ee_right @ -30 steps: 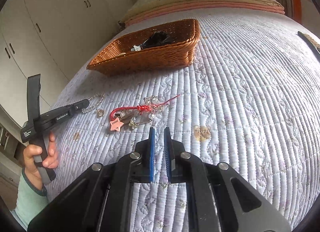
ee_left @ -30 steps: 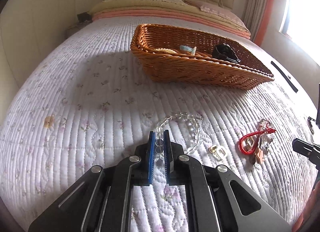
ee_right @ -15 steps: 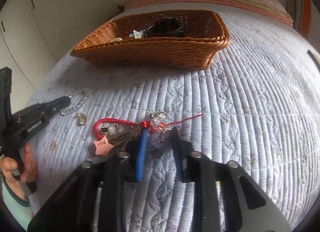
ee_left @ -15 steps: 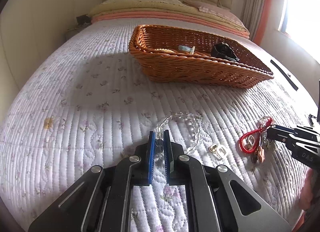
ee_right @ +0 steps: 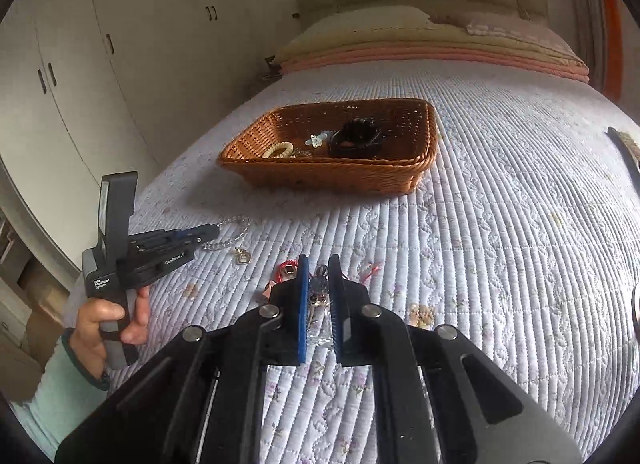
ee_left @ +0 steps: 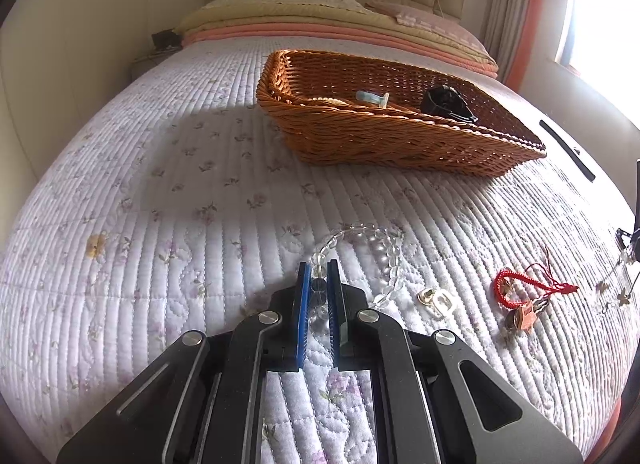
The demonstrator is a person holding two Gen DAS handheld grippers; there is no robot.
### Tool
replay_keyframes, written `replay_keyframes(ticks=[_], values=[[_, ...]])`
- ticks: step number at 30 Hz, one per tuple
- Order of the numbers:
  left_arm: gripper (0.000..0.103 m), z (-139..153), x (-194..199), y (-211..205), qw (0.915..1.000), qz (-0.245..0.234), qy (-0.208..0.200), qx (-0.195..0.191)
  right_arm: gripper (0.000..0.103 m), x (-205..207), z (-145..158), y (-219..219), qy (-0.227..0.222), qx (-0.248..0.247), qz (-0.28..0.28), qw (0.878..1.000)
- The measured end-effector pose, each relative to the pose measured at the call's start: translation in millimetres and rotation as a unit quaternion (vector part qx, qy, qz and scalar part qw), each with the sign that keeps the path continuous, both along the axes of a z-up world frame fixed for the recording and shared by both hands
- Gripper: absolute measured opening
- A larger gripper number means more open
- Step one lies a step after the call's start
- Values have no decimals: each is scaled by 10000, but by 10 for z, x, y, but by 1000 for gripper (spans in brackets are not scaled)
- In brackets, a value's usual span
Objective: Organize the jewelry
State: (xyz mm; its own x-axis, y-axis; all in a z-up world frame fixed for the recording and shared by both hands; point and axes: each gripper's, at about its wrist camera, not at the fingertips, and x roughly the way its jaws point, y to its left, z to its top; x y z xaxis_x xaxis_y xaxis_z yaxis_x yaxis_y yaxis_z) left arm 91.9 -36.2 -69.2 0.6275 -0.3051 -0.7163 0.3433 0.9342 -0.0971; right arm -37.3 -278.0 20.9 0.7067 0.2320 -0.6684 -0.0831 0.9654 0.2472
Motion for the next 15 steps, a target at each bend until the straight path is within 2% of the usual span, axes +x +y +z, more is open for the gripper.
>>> replay_keyframes(ticks=[4,6,10,15], values=[[6,-2,1,2,10000,-14,3,-7,8,-21,7,-122,47,424,-9,9991],[6,0,1,2,10000,-43,5,-29,8,-26,-19,-157,163,398,-33,9991],[6,24,-52,-6,10000,-87,4,14,8,19,-279,-245,478,354,-192,9980],[6,73,-314,15,9997,-28,-105,196,8,21,-611,-369,746,-64,-522,9958]])
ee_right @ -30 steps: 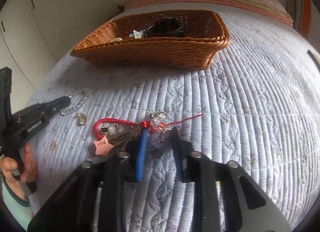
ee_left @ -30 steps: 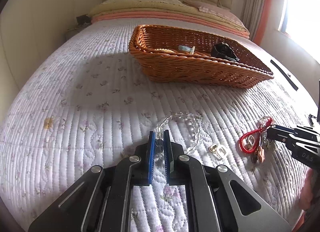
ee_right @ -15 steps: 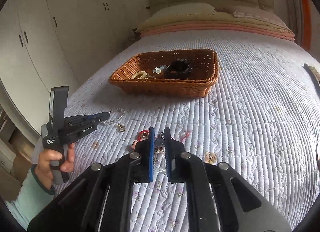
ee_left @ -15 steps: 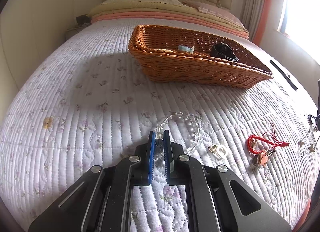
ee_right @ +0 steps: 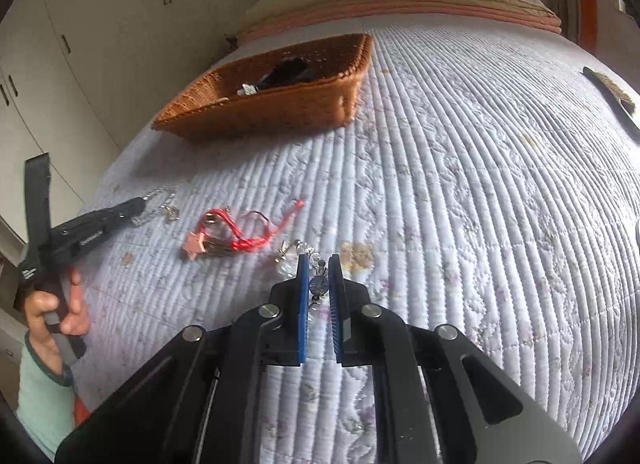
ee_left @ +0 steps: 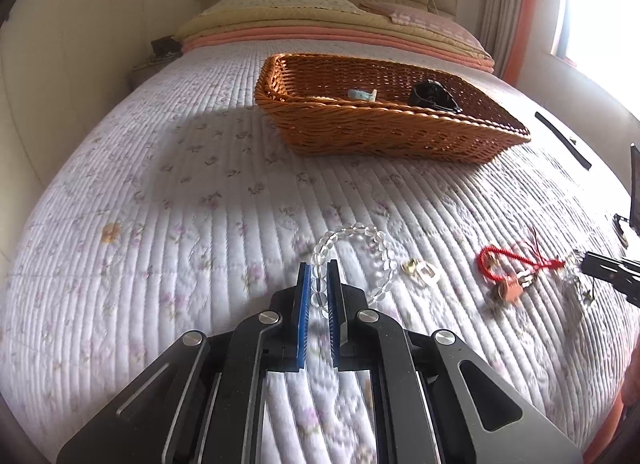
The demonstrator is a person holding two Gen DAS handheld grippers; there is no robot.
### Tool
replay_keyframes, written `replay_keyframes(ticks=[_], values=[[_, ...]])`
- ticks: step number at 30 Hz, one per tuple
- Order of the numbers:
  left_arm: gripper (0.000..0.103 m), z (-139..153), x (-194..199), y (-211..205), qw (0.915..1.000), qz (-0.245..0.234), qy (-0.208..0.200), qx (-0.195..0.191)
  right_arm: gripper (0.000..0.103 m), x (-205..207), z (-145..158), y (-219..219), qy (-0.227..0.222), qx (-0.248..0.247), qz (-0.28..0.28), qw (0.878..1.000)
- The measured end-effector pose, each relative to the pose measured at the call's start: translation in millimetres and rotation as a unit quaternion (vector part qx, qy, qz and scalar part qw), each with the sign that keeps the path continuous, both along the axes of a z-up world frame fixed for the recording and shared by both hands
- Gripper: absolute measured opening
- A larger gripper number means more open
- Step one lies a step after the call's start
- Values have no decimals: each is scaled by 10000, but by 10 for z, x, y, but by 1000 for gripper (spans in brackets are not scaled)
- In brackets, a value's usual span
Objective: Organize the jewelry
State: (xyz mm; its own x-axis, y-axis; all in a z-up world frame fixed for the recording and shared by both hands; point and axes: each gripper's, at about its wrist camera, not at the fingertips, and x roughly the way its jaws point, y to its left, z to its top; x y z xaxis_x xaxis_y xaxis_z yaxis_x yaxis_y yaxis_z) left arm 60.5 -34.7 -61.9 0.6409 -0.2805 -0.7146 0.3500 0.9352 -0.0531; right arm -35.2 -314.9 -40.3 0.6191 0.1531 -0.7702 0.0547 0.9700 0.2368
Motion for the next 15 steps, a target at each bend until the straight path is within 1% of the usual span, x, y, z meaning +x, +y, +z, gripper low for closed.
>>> replay_keyframes(ticks=[3,5,7,9,10,12,13,14,15], values=[[7,-10,-100,-4,9999,25,72,148,8,-55,-122,-91,105,91,-30,9999],[9,-28,-140,-13,9997,17,87,239,9,-100,-146,-110,93,105,14,9999],[21,3,-166,-23,9994,99,-29,319,9,-132,-136,-89,107,7,55,9999],[38,22,-160,-26,9993,140,-61,355,14,-133,-130,-60,121,-53,94,9999],[38,12,-144,-34,9993,122,-11,365,17,-126,-126,-41,121,-72,113,9998],[38,-42,-105,-58,9990,70,141,425,18,-91,-135,24,139,-269,112,9995],[38,-51,-96,-76,9988,59,126,473,18,-81,-138,53,128,-375,99,9992],[36,-53,-89,-92,9986,45,115,508,18,-63,-143,89,117,-503,81,9986],[32,-53,-84,-108,9985,25,123,535,18,-41,-149,118,107,-612,55,9981]])
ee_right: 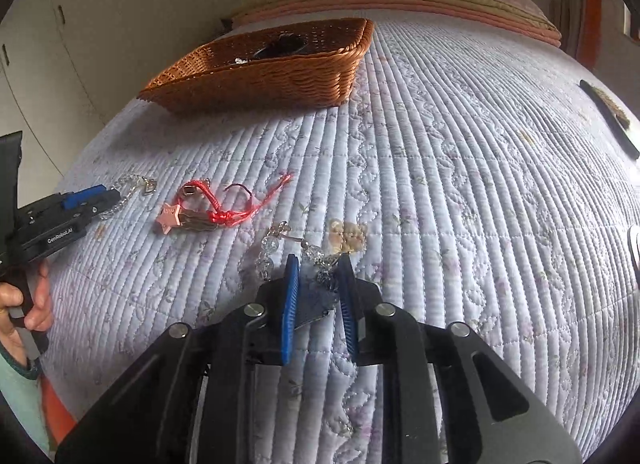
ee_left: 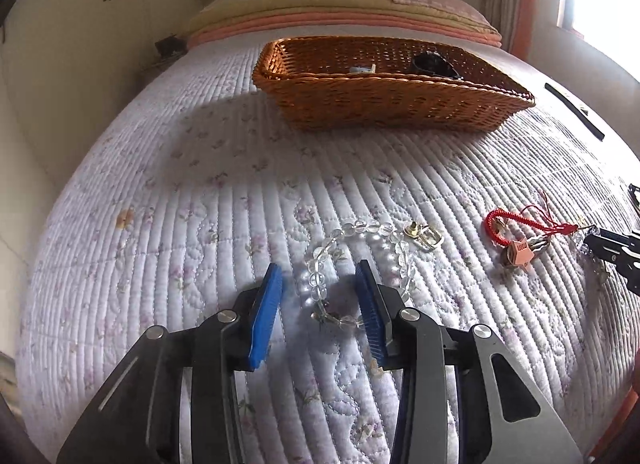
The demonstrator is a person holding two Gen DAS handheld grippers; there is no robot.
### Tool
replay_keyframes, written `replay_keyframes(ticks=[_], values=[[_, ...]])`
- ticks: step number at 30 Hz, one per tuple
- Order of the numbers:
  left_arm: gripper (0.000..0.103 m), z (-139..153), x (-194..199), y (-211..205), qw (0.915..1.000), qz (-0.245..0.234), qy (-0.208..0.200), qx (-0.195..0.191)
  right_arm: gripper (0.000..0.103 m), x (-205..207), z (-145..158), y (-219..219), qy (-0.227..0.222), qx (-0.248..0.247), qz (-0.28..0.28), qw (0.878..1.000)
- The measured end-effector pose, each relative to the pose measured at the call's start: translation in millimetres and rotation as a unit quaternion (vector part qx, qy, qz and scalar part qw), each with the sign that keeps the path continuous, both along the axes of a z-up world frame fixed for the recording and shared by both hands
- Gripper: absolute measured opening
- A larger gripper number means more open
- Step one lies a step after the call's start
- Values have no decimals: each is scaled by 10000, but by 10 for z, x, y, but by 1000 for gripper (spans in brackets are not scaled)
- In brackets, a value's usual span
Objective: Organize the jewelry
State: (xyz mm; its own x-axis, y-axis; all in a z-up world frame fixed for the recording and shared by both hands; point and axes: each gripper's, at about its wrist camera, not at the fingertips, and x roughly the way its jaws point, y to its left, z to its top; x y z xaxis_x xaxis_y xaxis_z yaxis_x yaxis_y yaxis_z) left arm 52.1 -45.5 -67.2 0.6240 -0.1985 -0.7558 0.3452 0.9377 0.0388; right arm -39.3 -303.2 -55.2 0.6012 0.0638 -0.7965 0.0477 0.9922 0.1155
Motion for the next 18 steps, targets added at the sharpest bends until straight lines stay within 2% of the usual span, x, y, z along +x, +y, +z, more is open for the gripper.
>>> replay_keyframes(ticks=[1,2,3,4,5,9,12,16,18], values=[[28,-1,-1,-13,10000,-19,-8,18,18,17,-5,12,-14,-69,-20,10000],[12,-1,-11,-29,10000,-57,-27,27,16,33,-4,30,-19,-156,-35,9999],[6,4,-21,-41,9999,-52,-68,67,13,42,6,53,-44,-248,-47,9997],[6,12,-31,-46,9999,-46,-96,75,7,48,21,83,-81,-355,-44,9993],[6,31,-48,-36,9999,-29,-149,24,6,43,39,102,-135,-406,-38,9991],[6,267,-158,79,9965,-89,-449,-704,6,-39,234,132,-523,-231,30,9984],[6,564,-224,153,9896,-270,-736,-1206,6,-109,493,185,-893,-268,130,9956],[6,896,-253,153,9800,-549,-1038,-1604,5,-99,832,240,-1280,-248,308,9910],[6,1041,-196,109,9776,-606,-1166,-1642,5,-37,993,276,-1457,-213,435,9881]])
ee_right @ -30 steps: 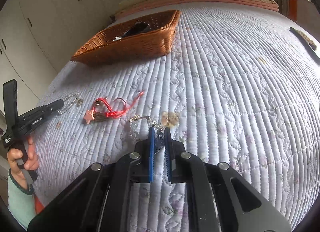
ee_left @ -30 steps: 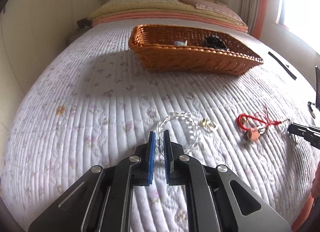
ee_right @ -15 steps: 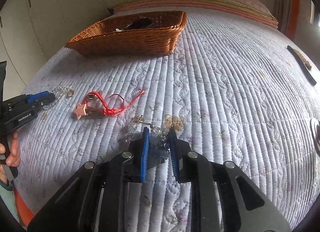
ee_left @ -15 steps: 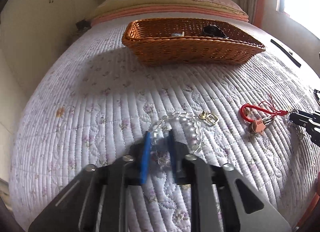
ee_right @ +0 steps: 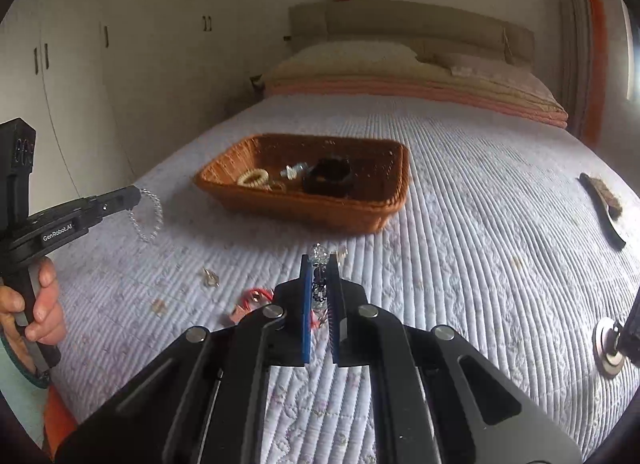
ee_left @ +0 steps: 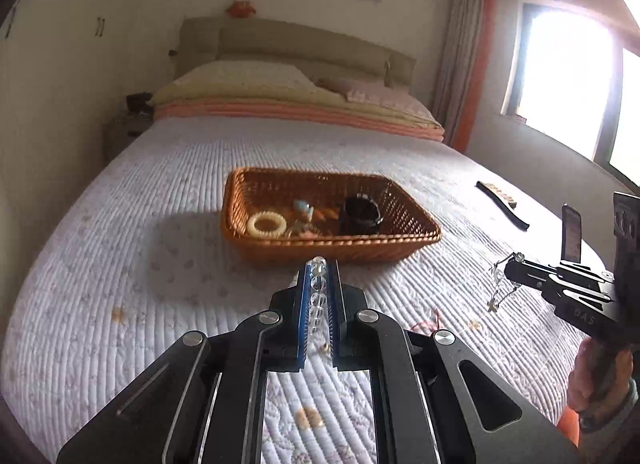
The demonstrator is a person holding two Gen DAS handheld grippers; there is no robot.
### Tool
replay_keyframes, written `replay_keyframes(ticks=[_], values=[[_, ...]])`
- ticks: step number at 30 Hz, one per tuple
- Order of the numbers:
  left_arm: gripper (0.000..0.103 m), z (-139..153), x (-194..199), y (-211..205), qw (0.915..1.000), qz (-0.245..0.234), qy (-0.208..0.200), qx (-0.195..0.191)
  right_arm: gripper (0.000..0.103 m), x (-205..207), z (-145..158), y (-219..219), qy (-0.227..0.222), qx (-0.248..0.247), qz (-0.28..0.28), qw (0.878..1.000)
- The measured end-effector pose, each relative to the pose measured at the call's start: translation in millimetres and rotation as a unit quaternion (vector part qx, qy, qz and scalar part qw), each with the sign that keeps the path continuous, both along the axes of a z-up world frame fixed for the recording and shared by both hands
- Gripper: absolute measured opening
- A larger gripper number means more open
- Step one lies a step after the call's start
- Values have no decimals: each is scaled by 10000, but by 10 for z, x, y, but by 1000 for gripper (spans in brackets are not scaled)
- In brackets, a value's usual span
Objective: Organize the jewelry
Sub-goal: 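Carry the bracelet and silver charm over the basket and open both tools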
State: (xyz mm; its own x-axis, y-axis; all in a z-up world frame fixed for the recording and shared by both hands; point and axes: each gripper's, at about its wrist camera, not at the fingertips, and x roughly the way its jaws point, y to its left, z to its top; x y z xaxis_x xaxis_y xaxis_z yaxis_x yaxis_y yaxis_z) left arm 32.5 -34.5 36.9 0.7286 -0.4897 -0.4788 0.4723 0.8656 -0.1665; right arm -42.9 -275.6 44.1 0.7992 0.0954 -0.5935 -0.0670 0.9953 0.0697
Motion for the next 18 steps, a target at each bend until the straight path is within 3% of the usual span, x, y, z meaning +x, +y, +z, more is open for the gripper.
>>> replay_keyframes(ticks=[6,9,12,18], values=[[6,346,375,-245,9994,-84,-318,-81,5,523,376,50,-212,267,266,9991],[6,393,635,-374,9994,-61,-334,-74,5,853,426,64,-193,375,344,9985],[6,355,936,-503,9997,-20,-212,-76,5,1225,420,33,-81,494,304,9983],[6,-33,1480,-681,9994,74,350,-14,5,1855,237,-242,360,364,-191,9985]])
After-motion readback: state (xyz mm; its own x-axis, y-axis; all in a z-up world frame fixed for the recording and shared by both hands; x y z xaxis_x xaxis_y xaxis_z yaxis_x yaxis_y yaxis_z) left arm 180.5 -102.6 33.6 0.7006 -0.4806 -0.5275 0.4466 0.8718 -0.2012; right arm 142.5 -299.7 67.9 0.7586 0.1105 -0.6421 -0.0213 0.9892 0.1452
